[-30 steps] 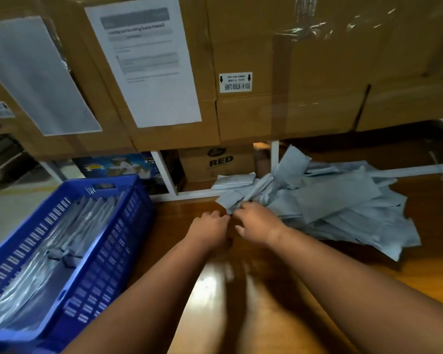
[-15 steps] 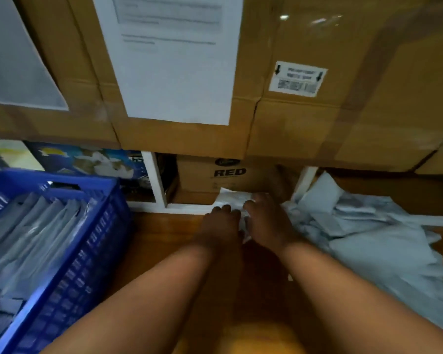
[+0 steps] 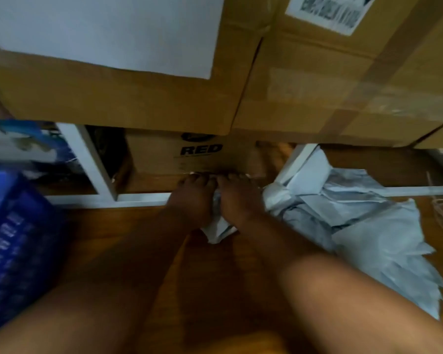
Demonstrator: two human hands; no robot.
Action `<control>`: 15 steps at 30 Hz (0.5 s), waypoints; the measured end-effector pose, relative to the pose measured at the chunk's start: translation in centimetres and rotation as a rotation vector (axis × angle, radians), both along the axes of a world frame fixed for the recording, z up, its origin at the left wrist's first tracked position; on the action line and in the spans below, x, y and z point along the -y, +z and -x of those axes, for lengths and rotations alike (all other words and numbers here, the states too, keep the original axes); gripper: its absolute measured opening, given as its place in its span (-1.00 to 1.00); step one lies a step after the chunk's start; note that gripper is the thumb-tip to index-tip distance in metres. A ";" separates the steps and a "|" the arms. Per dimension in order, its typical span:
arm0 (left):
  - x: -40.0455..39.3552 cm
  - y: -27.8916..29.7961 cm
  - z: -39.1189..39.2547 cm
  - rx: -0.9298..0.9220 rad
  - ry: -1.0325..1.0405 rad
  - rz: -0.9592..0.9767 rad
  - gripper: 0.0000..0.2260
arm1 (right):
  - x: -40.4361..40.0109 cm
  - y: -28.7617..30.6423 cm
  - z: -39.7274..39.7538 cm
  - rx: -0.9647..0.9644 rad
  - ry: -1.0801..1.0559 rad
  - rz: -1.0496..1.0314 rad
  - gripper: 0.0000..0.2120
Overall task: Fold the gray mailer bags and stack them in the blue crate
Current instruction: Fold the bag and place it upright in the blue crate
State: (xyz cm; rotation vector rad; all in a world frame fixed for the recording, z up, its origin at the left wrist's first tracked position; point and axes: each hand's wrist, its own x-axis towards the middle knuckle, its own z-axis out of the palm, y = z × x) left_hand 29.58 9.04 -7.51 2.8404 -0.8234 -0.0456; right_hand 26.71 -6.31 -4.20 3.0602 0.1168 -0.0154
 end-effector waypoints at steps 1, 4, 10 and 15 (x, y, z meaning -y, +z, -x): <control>0.2 0.1 0.1 -0.019 0.006 0.004 -0.38 | 0.0 0.0 -0.2 0.000 -0.001 0.031 -0.63; 1.0 1.2 0.9 0.011 0.065 0.046 -0.47 | 0.1 0.1 0.0 0.008 -0.005 -0.011 -0.71; -0.6 4.3 4.0 0.185 0.059 0.072 -0.76 | 1.0 1.0 3.3 0.175 0.105 -0.177 -0.70; -1.6 8.3 11.2 0.279 0.023 0.128 -0.72 | 1.4 4.1 10.3 0.248 0.200 -0.278 -0.51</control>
